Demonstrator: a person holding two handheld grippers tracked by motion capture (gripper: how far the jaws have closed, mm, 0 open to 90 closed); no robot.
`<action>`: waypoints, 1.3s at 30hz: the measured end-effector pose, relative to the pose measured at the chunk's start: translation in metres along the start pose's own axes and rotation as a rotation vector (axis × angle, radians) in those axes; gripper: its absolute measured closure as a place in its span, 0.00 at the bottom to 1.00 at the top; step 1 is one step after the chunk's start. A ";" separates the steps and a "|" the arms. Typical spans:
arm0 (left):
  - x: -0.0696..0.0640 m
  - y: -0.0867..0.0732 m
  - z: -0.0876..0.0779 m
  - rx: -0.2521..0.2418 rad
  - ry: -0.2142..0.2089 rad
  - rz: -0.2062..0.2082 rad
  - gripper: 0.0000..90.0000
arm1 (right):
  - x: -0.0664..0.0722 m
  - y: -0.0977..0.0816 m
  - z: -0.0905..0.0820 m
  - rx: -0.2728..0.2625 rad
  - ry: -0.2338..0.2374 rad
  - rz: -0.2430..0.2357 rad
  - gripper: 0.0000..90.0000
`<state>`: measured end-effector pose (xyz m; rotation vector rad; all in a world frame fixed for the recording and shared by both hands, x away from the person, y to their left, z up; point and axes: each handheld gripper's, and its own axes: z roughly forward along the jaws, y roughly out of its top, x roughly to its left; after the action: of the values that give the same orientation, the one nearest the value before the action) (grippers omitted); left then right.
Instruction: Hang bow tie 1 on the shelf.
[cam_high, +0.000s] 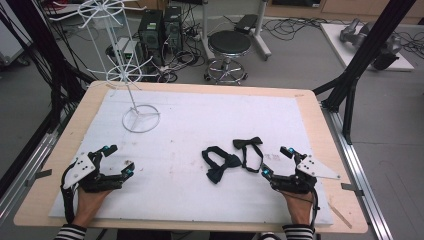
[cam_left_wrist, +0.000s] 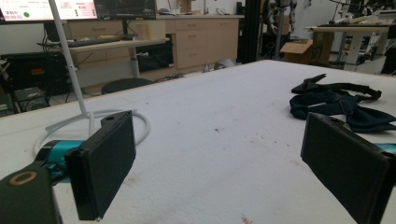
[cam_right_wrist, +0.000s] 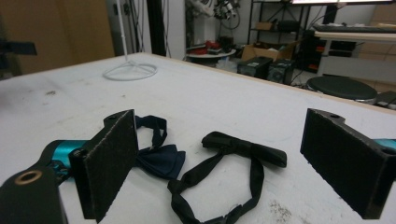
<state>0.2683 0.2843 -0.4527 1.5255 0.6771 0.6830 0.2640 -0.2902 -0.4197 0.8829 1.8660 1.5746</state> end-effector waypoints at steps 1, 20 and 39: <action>0.000 0.000 0.000 0.000 -0.001 -0.001 0.12 | 0.000 0.006 0.003 0.015 0.013 -0.023 0.12; 0.000 0.000 0.000 0.001 -0.001 0.001 0.12 | 0.004 0.054 0.037 0.208 0.177 -0.193 0.12; 0.000 0.000 0.000 0.001 0.000 0.001 0.12 | 0.018 0.076 0.084 0.440 0.333 -0.375 0.12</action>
<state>0.2683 0.2838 -0.4527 1.5269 0.6768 0.6828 0.3260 -0.2154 -0.3593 0.4100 2.5012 1.1500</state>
